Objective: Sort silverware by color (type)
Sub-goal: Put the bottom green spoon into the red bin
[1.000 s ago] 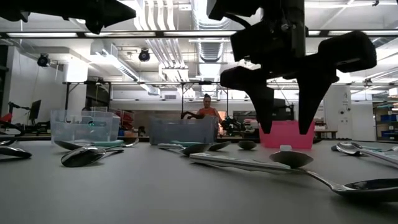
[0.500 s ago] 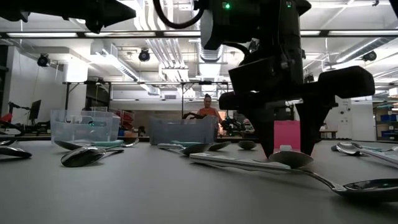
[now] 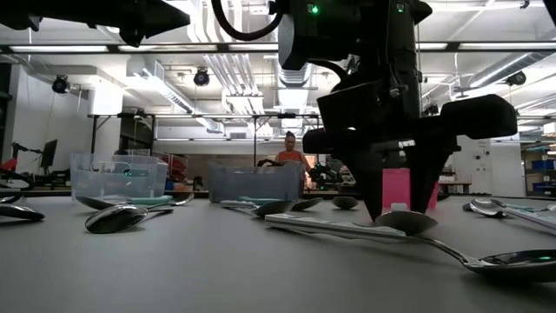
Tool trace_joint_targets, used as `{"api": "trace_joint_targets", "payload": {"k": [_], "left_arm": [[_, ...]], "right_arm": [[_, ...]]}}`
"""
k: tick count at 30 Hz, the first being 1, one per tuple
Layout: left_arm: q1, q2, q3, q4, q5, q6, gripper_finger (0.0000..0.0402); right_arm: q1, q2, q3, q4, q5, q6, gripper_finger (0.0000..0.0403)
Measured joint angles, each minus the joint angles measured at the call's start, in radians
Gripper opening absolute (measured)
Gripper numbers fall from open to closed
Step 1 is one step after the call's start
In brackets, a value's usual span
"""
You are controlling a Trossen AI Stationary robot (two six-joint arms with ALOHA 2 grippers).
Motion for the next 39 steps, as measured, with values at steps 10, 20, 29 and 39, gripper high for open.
{"api": "trace_joint_targets", "payload": {"k": [10,20,29,39], "left_arm": [[0.000,0.000,0.000,0.000,0.000,0.000,0.0038],[0.000,-0.001,0.003,0.005,0.000,0.053,0.0038],[0.000,0.000,0.039,0.007,0.000,0.134,0.0038],[0.000,0.001,0.052,0.007,-0.003,0.187,0.0038]], "right_arm": [[0.000,0.001,0.000,0.011,-0.027,-0.009,0.0037],[-0.015,-0.078,0.001,-0.025,-0.047,0.155,0.0037],[-0.099,-0.202,0.082,-0.049,-0.038,0.606,0.0037],[-0.272,-0.219,0.243,-0.282,-0.046,0.997,0.0037]]}}
